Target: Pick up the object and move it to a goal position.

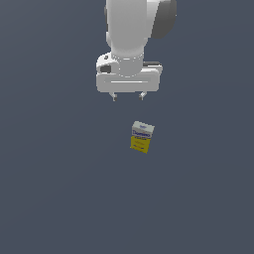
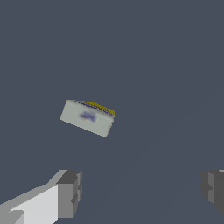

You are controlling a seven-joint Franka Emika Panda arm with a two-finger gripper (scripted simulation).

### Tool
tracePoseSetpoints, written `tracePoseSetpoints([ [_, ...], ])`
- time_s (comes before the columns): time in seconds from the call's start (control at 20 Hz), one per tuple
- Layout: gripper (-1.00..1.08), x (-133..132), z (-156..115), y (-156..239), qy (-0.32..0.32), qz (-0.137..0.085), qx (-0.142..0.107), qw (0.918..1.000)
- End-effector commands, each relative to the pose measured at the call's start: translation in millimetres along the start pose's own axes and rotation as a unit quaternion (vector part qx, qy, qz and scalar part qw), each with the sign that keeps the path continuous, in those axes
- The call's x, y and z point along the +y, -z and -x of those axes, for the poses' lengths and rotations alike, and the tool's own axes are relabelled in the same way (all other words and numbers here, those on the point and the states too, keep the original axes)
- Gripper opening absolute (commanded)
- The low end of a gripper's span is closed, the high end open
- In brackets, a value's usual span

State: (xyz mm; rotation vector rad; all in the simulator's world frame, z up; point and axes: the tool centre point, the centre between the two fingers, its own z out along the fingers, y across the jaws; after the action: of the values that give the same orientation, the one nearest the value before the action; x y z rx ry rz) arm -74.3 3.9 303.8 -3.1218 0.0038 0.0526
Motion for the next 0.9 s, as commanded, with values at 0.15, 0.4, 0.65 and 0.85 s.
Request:
tracePoseSetpoints([
  [0.15, 1.0, -1.4, -2.0, 1.0, 0.005, 0.002, 0.002, 1.0],
  [0.4, 1.0, -7.0, -10.1, 6.0, 0.02, 0.008, 0.013, 0.9997],
  [0.65, 1.0, -7.3, -10.4, 6.3, 0.021, 0.008, 0.013, 0.9997],
  [0.85, 1.0, -8.2, -11.2, 4.1, 0.032, 0.008, 0.013, 0.9994],
])
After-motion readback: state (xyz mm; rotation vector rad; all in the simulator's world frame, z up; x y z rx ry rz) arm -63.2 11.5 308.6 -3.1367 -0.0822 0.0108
